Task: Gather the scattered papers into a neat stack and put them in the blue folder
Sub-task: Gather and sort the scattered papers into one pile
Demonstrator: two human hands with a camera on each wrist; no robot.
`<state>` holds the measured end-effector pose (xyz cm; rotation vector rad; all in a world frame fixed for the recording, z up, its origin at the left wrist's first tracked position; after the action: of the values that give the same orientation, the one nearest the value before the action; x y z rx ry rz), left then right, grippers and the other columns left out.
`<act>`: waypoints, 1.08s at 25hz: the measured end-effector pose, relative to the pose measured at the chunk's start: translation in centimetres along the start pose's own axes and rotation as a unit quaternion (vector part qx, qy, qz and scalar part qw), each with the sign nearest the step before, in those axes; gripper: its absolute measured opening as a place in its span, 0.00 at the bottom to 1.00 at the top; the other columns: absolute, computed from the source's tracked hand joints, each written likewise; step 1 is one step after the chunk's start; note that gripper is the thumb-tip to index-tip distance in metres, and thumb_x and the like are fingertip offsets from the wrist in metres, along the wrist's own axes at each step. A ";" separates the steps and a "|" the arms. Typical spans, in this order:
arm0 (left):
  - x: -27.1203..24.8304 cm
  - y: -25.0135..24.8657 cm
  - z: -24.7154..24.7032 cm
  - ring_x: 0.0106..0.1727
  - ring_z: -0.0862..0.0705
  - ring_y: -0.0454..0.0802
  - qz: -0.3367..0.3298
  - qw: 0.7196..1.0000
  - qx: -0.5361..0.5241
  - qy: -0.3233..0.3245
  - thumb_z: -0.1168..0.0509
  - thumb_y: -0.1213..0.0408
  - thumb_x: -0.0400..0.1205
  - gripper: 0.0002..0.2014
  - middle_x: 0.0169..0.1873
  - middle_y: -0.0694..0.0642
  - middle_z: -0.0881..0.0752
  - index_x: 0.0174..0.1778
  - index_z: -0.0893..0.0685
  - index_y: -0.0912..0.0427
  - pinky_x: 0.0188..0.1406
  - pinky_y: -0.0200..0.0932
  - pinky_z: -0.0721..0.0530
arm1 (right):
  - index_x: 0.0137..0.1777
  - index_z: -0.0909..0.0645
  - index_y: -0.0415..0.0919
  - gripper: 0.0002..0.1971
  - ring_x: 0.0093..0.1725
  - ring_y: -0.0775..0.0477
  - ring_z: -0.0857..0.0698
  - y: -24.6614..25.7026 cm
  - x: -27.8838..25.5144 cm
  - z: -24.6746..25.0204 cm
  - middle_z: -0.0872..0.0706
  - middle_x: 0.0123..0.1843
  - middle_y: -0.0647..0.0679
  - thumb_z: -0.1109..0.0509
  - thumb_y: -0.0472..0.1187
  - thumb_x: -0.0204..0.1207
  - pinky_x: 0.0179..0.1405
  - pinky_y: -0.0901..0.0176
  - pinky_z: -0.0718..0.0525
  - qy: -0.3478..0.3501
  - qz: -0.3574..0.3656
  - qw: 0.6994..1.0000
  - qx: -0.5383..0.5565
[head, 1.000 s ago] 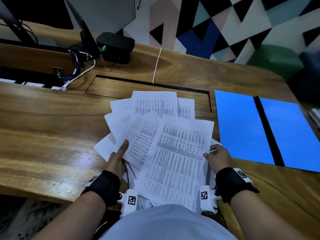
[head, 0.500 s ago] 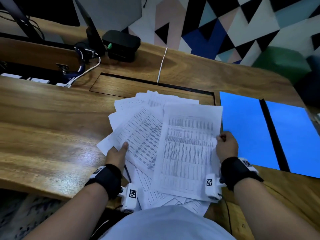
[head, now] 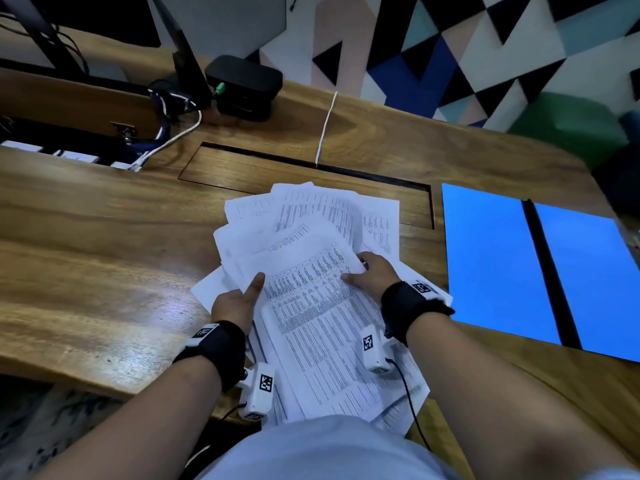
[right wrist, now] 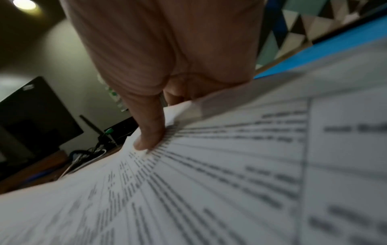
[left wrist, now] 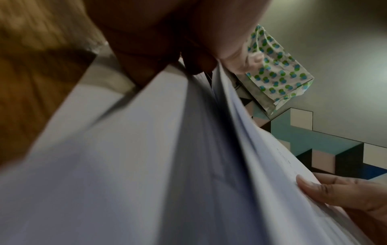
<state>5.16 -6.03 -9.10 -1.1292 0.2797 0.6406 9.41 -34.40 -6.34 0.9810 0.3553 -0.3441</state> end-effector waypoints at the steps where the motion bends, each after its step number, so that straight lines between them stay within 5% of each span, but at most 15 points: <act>1: 0.0 0.0 0.1 0.33 0.25 0.58 0.003 1.000 0.012 0.003 0.41 0.39 0.80 0.30 0.22 0.58 0.29 0.23 0.30 0.62 0.30 0.45 0.31 | 0.46 0.19 0.39 0.09 0.48 0.43 0.16 0.0 0.0 0.5 0.15 0.45 0.44 0.24 0.40 0.71 0.51 0.53 0.18 -0.012 0.000 1.000 -0.023; 3: -0.1 0.0 0.1 0.37 0.24 0.59 -0.002 1.000 0.012 0.007 0.45 0.41 0.83 0.32 0.25 0.61 0.27 0.27 0.23 0.68 0.37 0.46 0.29 | 0.34 0.25 0.38 0.12 0.40 0.46 0.22 -0.3 0.0 2.1 0.23 0.35 0.46 0.25 0.39 0.72 0.42 0.57 0.25 -0.066 -0.004 0.997 -0.035; 6: -0.4 1.0 0.0 0.40 0.21 0.59 -0.004 1.000 -0.027 0.012 0.43 0.43 0.83 0.30 0.29 0.62 0.22 0.27 0.24 0.67 0.38 0.46 0.28 | 0.37 0.26 0.34 0.11 0.40 0.48 0.27 -1.4 -0.7 3.6 0.27 0.36 0.47 0.29 0.38 0.76 0.40 0.56 0.27 -0.141 -0.027 0.990 -0.014; 8: -0.7 1.5 -0.2 0.50 0.17 0.59 -0.027 0.997 -0.067 0.015 0.40 0.48 0.84 0.21 0.44 0.62 0.14 0.43 0.15 0.64 0.48 0.46 0.21 | 0.39 0.26 0.29 0.13 0.42 0.46 0.25 -2.1 -1.1 2.9 0.24 0.36 0.44 0.29 0.39 0.76 0.39 0.56 0.26 -0.118 -0.018 0.993 0.003; 10: -0.4 2.0 -0.2 0.62 0.17 0.60 -0.045 0.996 -0.077 0.017 0.38 0.52 0.84 0.20 0.59 0.61 0.15 0.61 0.17 0.65 0.62 0.51 0.20 | 0.41 0.22 0.30 0.09 0.41 0.43 0.19 -2.3 -1.2 1.9 0.18 0.37 0.41 0.28 0.37 0.75 0.43 0.54 0.21 -0.077 0.012 0.996 0.034; 13: -0.4 1.9 -0.3 0.42 0.19 0.55 -0.062 0.995 -0.072 0.044 0.31 0.47 0.76 0.19 0.37 0.59 0.19 0.38 0.22 0.62 0.42 0.43 0.25 | 0.44 0.18 0.41 0.05 0.41 0.47 0.16 -2.5 -1.4 1.6 0.14 0.39 0.47 0.26 0.31 0.73 0.47 0.55 0.18 -0.038 0.012 0.997 0.073; 15: -0.5 2.1 -0.2 0.35 0.22 0.52 -0.037 0.995 -0.085 0.047 0.29 0.38 0.66 0.26 0.32 0.58 0.22 0.35 0.23 0.60 0.38 0.43 0.27 | 0.46 0.15 0.37 0.06 0.47 0.40 0.12 -2.9 -1.5 2.0 0.10 0.45 0.41 0.24 0.32 0.71 0.54 0.48 0.14 -0.052 -0.014 0.997 0.060; 18: -1.1 1.4 0.0 0.33 0.23 0.55 -0.015 0.998 -0.055 0.035 0.36 0.43 0.80 0.27 0.28 0.59 0.20 0.27 0.25 0.64 0.31 0.41 0.29 | 0.61 0.19 0.30 0.16 0.63 0.36 0.17 -3.3 -1.8 4.2 0.15 0.60 0.37 0.28 0.35 0.75 0.63 0.48 0.21 -0.163 -0.061 0.984 0.036; 20: -1.6 1.0 0.2 0.30 0.26 0.52 -0.021 0.998 -0.047 0.032 0.41 0.49 0.84 0.26 0.25 0.55 0.23 0.23 0.28 0.61 0.27 0.40 0.32 | 0.64 0.22 0.30 0.17 0.64 0.36 0.18 -3.5 -1.8 4.7 0.17 0.63 0.38 0.30 0.36 0.77 0.62 0.50 0.22 -0.198 -0.075 0.976 0.057; 22: -2.1 0.7 0.0 0.32 0.22 0.51 -0.051 0.996 -0.056 0.050 0.36 0.54 0.83 0.22 0.23 0.49 0.19 0.23 0.24 0.59 0.27 0.37 0.26 | 0.58 0.21 0.31 0.13 0.61 0.35 0.16 -2.8 -1.4 3.7 0.15 0.60 0.35 0.29 0.36 0.76 0.59 0.50 0.19 -0.170 -0.048 0.981 0.081; 24: -2.0 1.4 -0.5 0.38 0.14 0.56 -0.051 0.991 -0.082 0.087 0.30 0.56 0.79 0.14 0.28 0.49 0.12 0.30 0.17 0.59 0.37 0.39 0.15 | 0.57 0.21 0.32 0.15 0.59 0.36 0.15 -2.3 -1.1 2.0 0.14 0.56 0.38 0.25 0.34 0.72 0.60 0.49 0.18 -0.096 -0.045 0.991 0.087; 27: -1.8 1.6 0.2 0.38 0.18 0.54 -0.036 0.993 -0.090 0.068 0.35 0.49 0.81 0.18 0.32 0.55 0.15 0.29 0.19 0.57 0.36 0.41 0.21 | 0.56 0.21 0.32 0.19 0.59 0.39 0.17 -1.8 -1.3 1.5 0.17 0.52 0.42 0.21 0.35 0.68 0.60 0.52 0.20 -0.026 -0.074 0.994 -0.077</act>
<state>2.73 -6.01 -9.25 -1.3527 0.2994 0.5332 7.70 -36.44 -6.30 0.7960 0.4032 -0.4690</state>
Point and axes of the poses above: each hand's wrist, its own x-axis towards the middle knuckle, its own z-axis out of the back of the hand, y = z × x, the point moved 8 cm from there along x, towards the middle knuckle
